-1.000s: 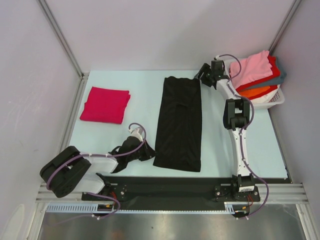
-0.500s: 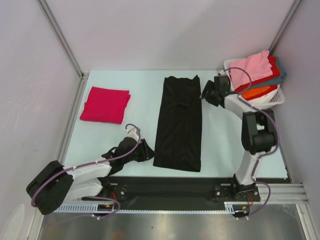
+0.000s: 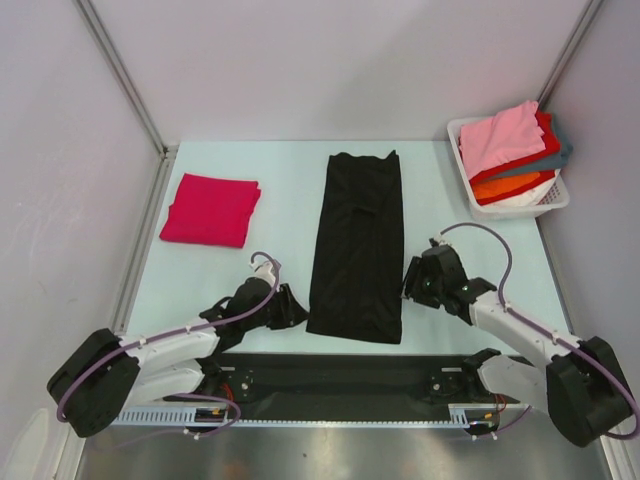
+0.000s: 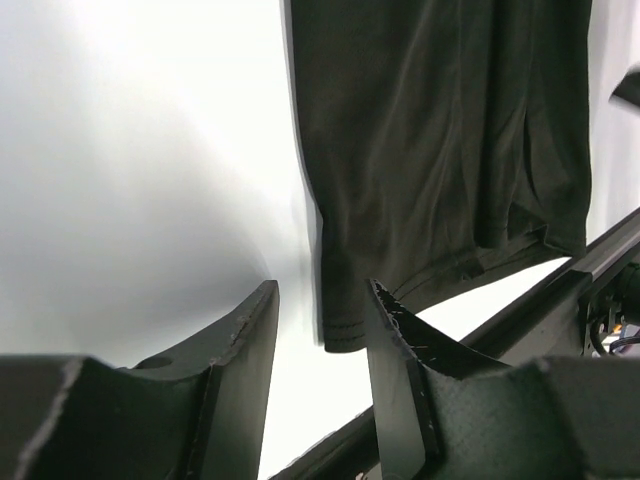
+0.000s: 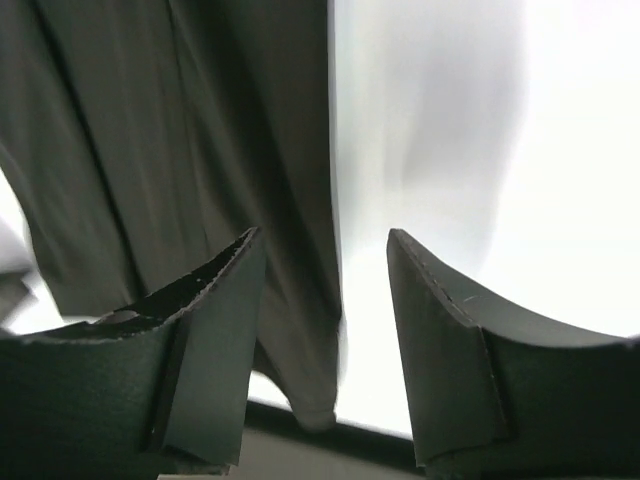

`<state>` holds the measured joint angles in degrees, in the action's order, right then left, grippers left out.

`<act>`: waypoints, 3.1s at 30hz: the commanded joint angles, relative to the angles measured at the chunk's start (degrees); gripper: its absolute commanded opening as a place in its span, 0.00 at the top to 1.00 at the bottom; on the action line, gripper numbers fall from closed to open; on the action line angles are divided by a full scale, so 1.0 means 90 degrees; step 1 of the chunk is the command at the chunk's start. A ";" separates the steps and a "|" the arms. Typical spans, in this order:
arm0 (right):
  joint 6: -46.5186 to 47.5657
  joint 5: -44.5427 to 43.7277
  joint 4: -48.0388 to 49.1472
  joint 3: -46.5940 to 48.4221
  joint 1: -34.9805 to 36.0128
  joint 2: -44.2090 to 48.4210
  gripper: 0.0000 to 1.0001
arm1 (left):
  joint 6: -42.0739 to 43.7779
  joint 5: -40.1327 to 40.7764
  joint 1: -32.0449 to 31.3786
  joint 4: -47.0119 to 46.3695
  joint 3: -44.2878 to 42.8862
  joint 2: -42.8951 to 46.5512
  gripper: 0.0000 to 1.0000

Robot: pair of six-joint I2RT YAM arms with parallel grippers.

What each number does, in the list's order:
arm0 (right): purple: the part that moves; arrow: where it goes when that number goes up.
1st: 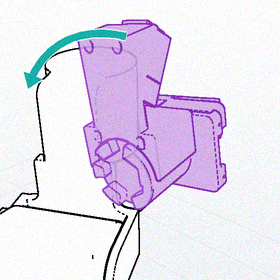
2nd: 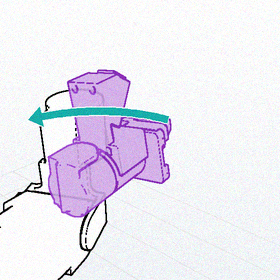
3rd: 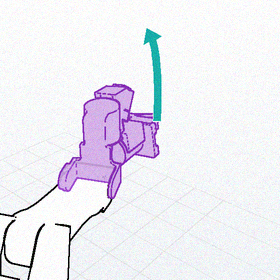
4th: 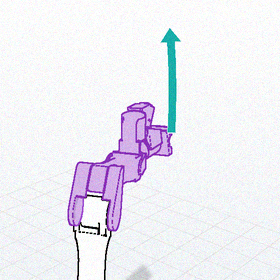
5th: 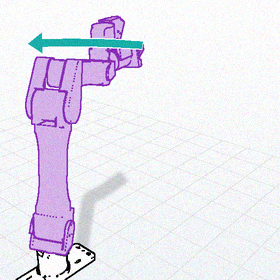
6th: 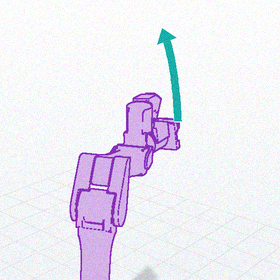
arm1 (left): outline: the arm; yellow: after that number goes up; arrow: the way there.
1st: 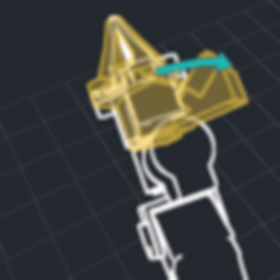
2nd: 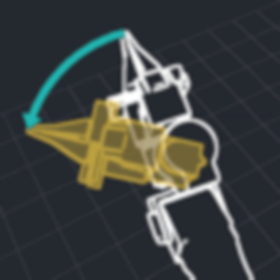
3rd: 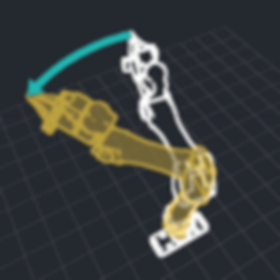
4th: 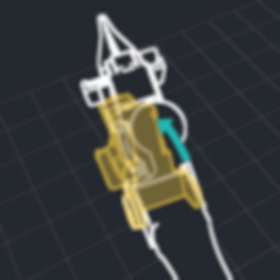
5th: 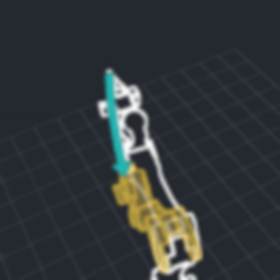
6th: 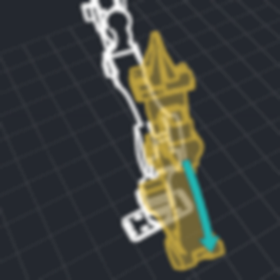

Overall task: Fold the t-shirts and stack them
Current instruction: Fold the tshirt

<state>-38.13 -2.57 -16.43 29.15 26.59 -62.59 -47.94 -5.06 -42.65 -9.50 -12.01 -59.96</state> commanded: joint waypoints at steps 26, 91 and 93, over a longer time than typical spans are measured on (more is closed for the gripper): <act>-0.1516 -0.3416 -0.3175 0.2073 0.4077 -0.0907 0.42 | 0.0845 0.0865 -0.0212 0.1505 -0.1175 0.0149 0.57; -0.0968 -0.0281 -0.1299 0.1011 0.3492 -0.0732 0.53 | 0.0688 0.0396 -0.0212 0.1084 -0.0746 -0.0027 0.56; -0.1017 -0.0310 -0.1504 0.0883 0.3403 -0.0431 0.53 | 0.0669 0.0348 -0.0222 0.1085 -0.0658 -0.0036 0.56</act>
<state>-46.50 -4.95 -26.17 38.89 58.48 -70.08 -41.56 -0.62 -44.16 1.43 -19.09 -60.01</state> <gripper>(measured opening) 0.462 0.440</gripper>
